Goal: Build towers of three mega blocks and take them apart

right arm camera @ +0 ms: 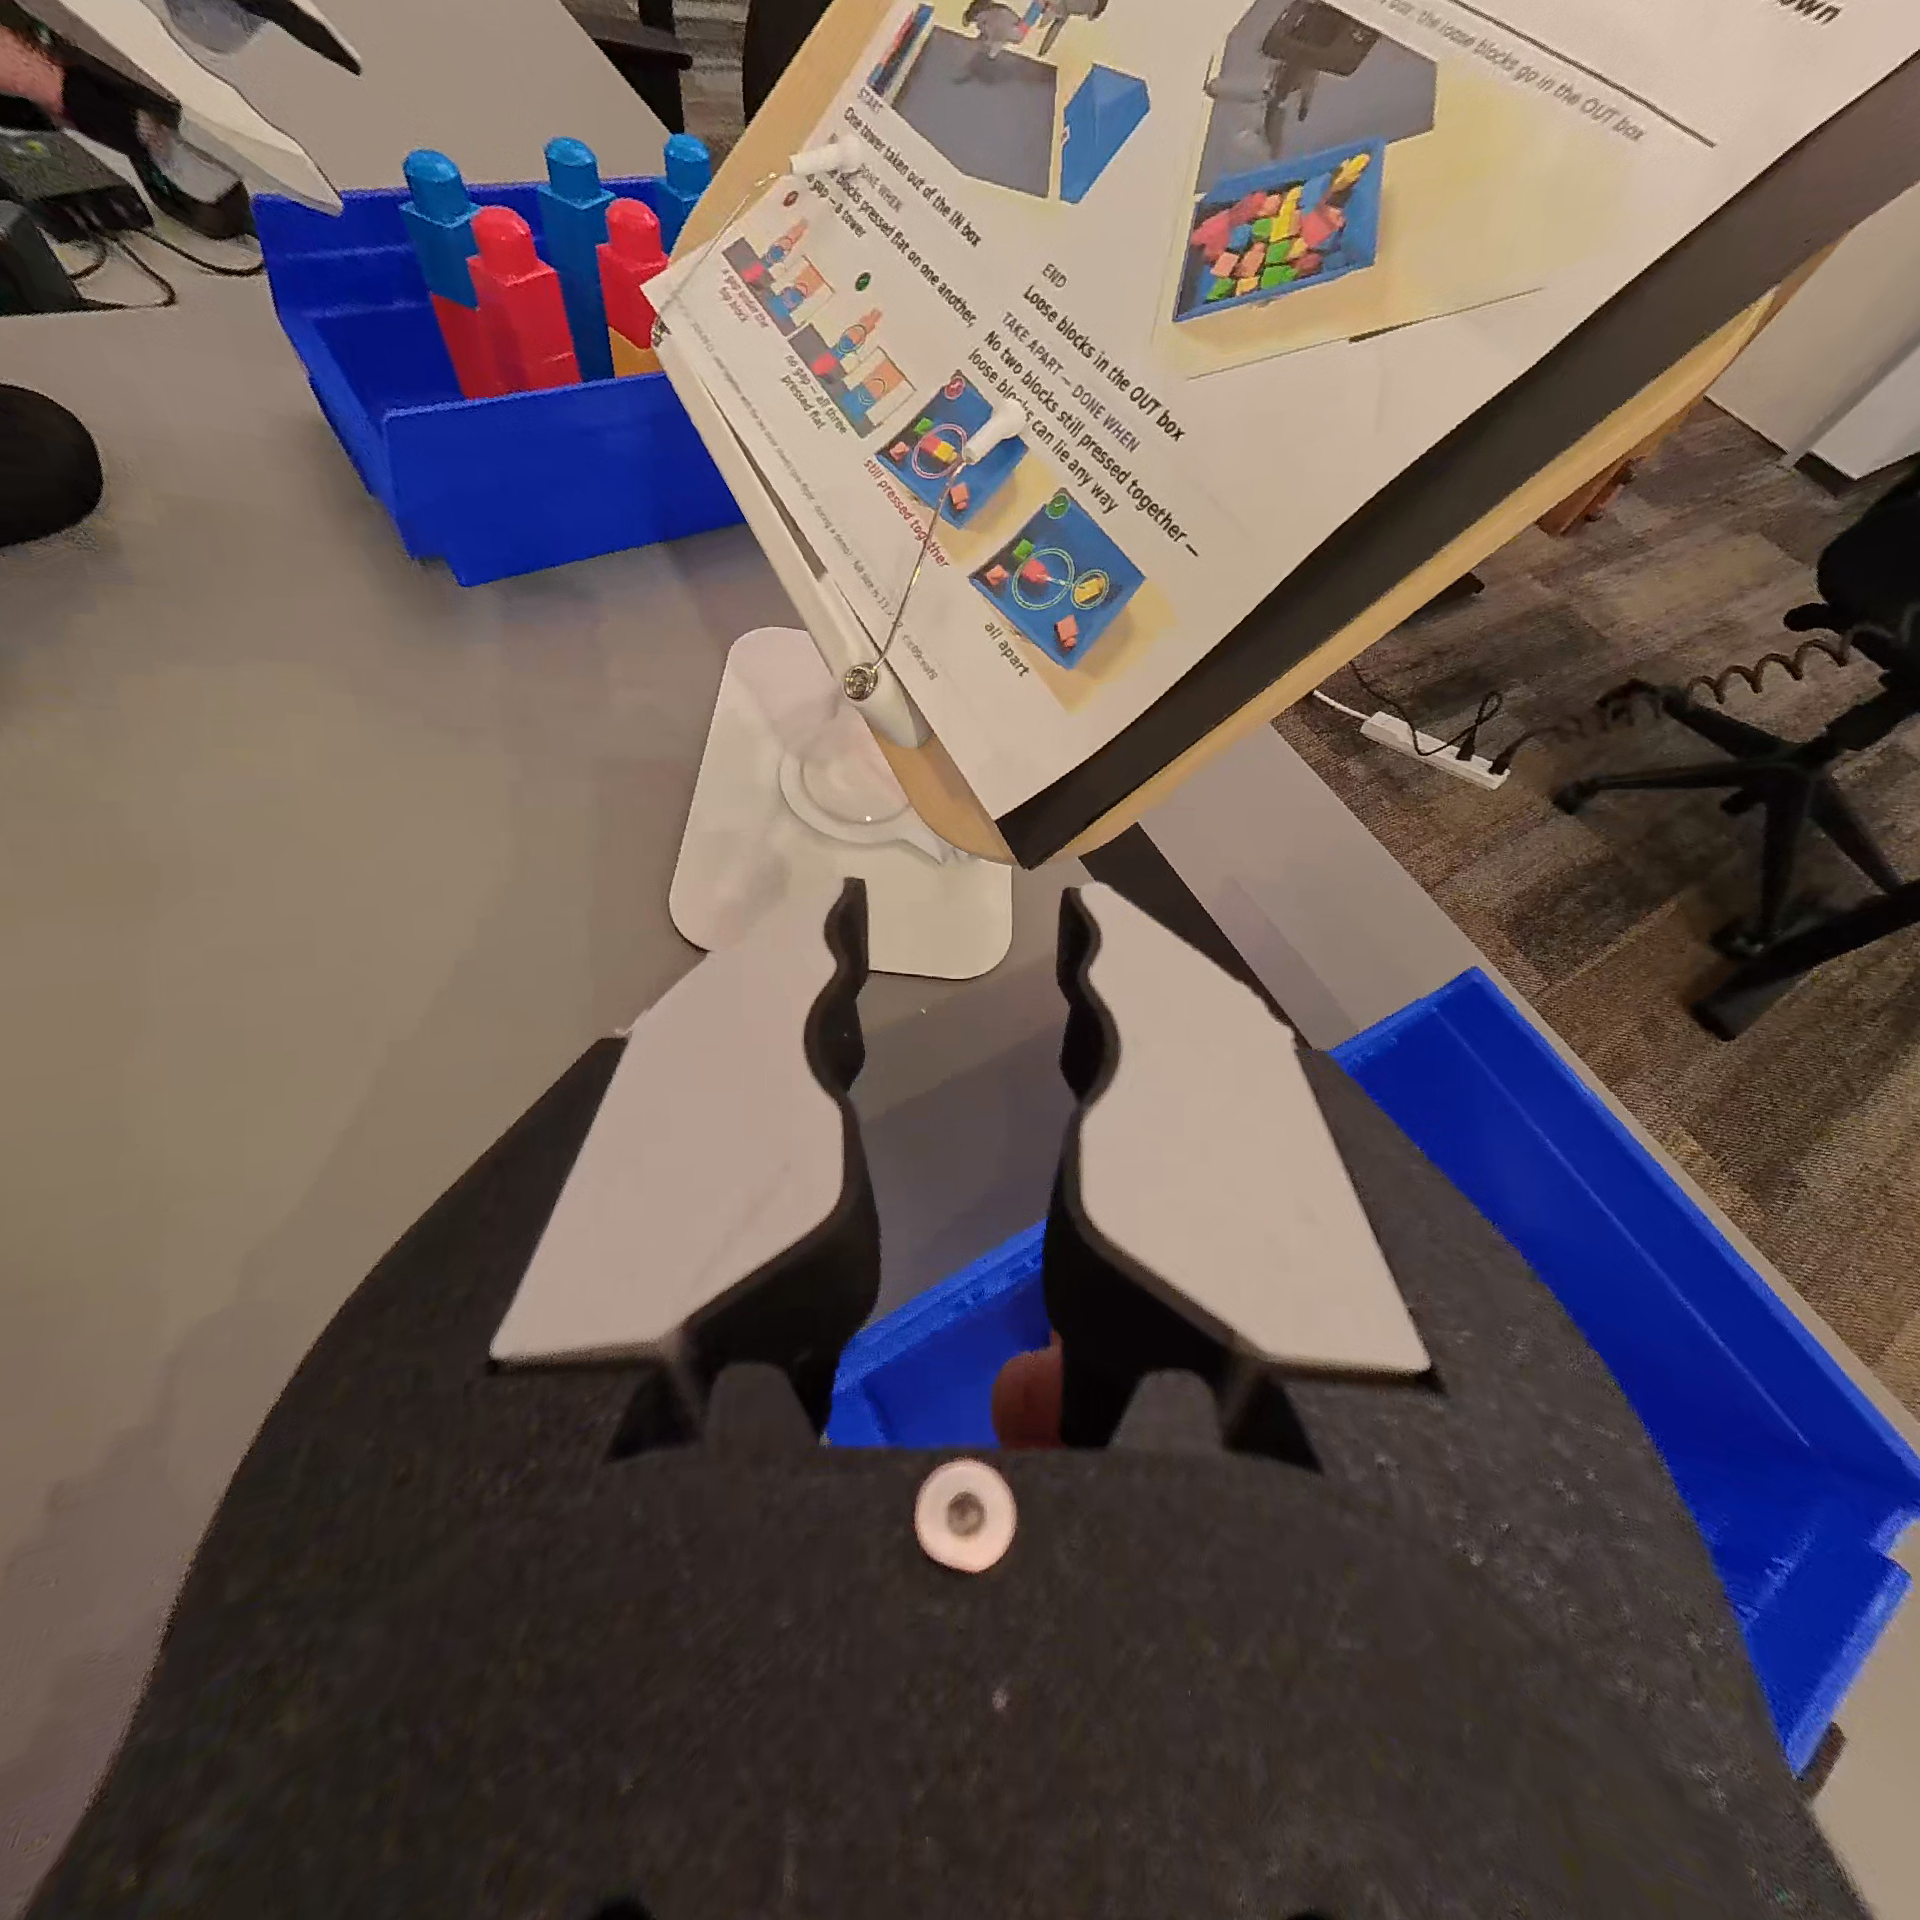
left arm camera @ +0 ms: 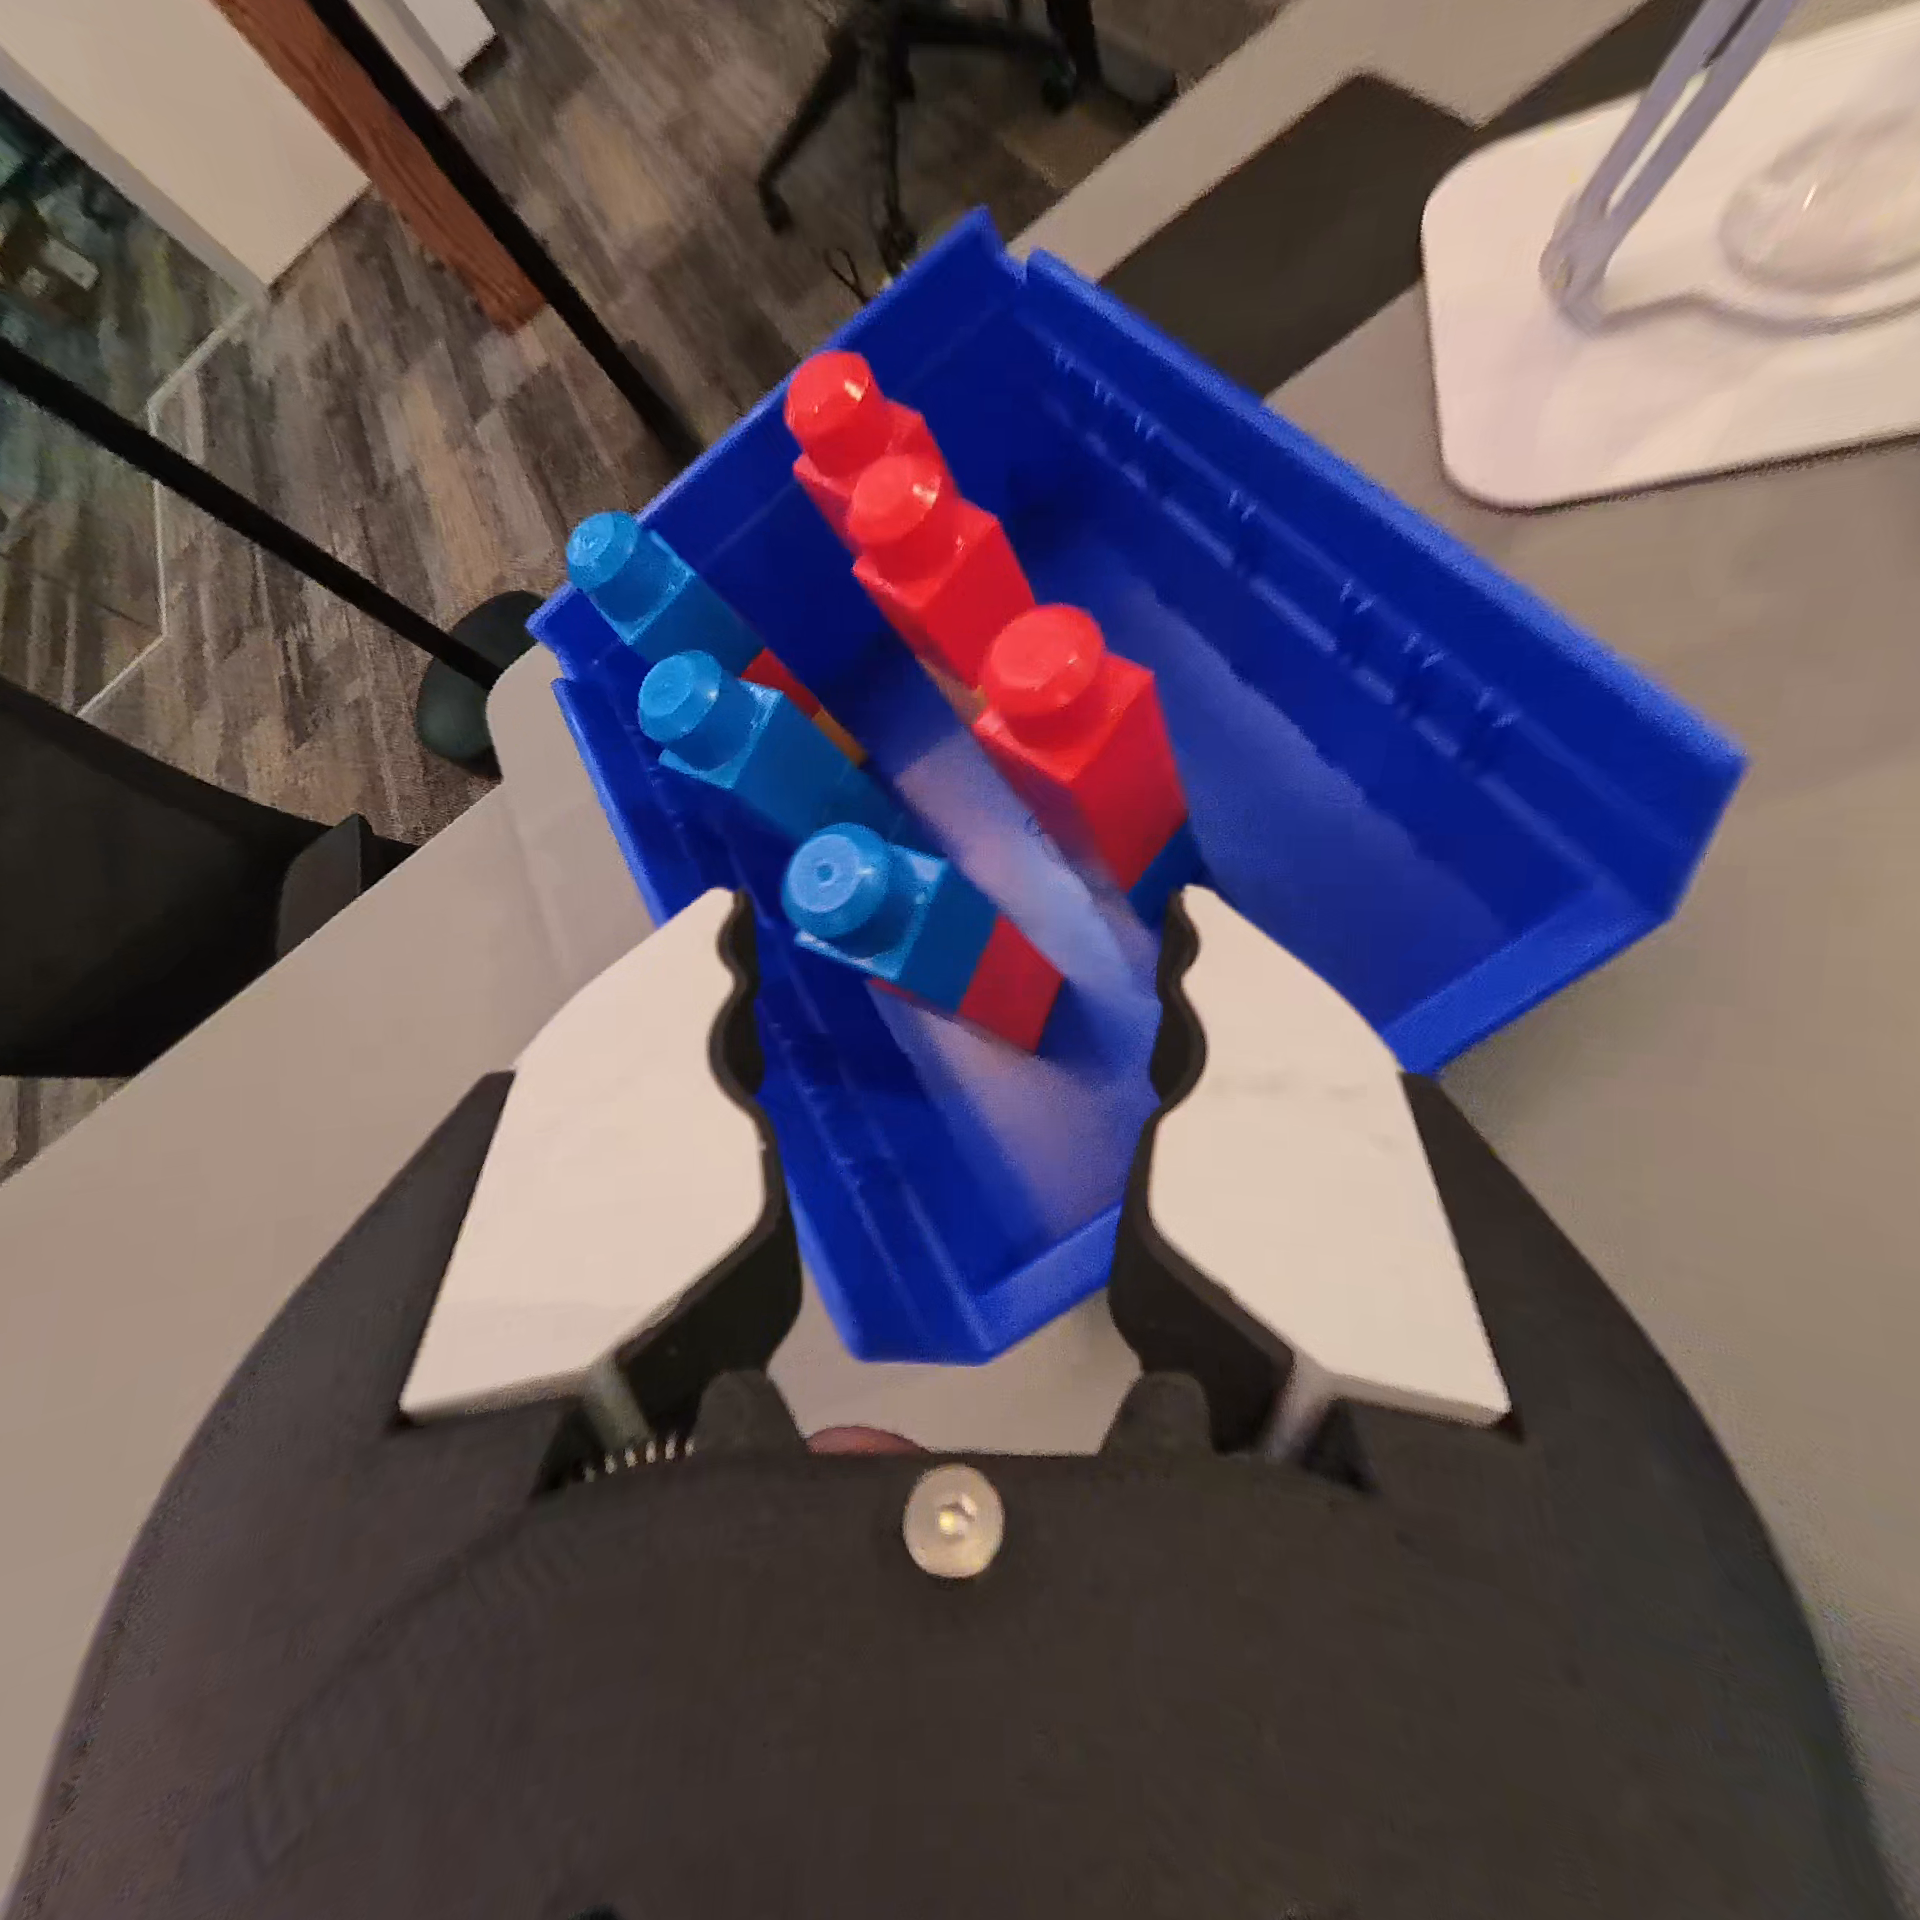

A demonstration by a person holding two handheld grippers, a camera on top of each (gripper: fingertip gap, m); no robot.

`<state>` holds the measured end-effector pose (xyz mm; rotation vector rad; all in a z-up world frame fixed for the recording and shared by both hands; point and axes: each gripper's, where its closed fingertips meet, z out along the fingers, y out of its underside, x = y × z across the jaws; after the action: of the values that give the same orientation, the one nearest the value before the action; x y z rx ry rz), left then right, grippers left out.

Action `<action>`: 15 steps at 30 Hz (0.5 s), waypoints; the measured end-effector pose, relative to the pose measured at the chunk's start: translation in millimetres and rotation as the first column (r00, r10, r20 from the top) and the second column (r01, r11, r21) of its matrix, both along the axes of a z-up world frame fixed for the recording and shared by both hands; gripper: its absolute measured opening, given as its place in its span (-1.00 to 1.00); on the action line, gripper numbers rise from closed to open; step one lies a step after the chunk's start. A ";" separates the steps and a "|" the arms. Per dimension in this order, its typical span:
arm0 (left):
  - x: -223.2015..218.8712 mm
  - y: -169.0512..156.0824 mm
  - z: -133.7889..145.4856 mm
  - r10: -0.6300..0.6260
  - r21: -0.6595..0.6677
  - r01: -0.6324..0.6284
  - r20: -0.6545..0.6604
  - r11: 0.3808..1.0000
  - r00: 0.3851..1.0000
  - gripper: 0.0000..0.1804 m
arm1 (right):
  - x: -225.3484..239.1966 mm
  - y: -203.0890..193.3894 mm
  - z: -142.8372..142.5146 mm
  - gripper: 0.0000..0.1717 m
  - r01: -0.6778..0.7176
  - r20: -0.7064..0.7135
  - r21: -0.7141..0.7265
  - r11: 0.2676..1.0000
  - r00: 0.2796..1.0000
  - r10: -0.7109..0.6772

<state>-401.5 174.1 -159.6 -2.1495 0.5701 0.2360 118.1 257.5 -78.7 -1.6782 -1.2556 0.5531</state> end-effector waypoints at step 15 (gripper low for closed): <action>-22.0 32.1 -57.2 -0.169 -0.220 0.187 0.098 0.957 0.981 -0.58 | -32.7 -14.6 -13.9 -0.60 -0.077 0.054 0.000 0.997 0.996 0.077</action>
<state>-423.5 206.2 -216.8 -2.2986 0.7725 -0.0153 85.4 242.9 -92.6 -1.6583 -1.3639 0.5563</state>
